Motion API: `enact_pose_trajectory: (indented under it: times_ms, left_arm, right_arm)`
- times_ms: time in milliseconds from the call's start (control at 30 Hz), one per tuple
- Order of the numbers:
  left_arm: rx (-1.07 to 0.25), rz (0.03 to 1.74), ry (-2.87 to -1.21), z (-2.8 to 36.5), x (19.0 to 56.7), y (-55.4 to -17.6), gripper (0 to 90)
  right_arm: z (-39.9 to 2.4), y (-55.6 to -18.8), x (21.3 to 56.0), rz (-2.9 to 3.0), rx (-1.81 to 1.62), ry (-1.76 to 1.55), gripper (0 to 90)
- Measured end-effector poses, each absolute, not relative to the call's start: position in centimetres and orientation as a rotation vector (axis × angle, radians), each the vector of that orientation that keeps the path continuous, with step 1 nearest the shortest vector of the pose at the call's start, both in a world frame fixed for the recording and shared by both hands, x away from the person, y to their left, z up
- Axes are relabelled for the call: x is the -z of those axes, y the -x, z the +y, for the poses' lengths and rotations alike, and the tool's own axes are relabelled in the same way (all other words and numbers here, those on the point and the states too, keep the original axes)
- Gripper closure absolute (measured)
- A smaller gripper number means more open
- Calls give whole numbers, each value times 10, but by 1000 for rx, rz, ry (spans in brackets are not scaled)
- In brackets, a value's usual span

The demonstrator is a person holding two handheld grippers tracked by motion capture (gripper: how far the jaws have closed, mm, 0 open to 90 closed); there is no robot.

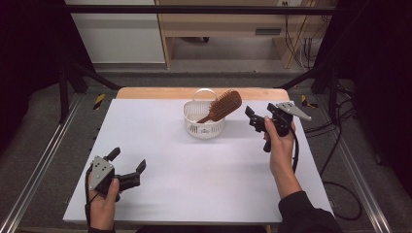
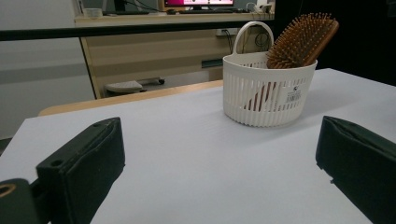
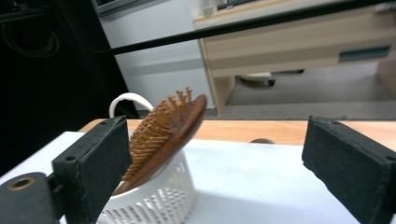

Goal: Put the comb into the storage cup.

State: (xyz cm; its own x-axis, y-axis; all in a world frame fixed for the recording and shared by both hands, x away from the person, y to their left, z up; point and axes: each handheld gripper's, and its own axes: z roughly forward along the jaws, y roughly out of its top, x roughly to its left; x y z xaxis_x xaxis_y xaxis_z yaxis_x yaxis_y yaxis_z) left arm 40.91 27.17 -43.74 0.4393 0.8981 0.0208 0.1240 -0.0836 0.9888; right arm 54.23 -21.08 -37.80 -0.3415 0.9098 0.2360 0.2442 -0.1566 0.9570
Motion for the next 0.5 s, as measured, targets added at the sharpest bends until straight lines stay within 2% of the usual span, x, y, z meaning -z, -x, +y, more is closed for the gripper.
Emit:
enact_pose_trajectory:
  times_ms: [500]
  left_arm:
    - [-862, 960, -1479, 296, 433, -404, 10]
  right_arm:
    - [-244, -502, 384, 1470, -1492, -1173, 52]
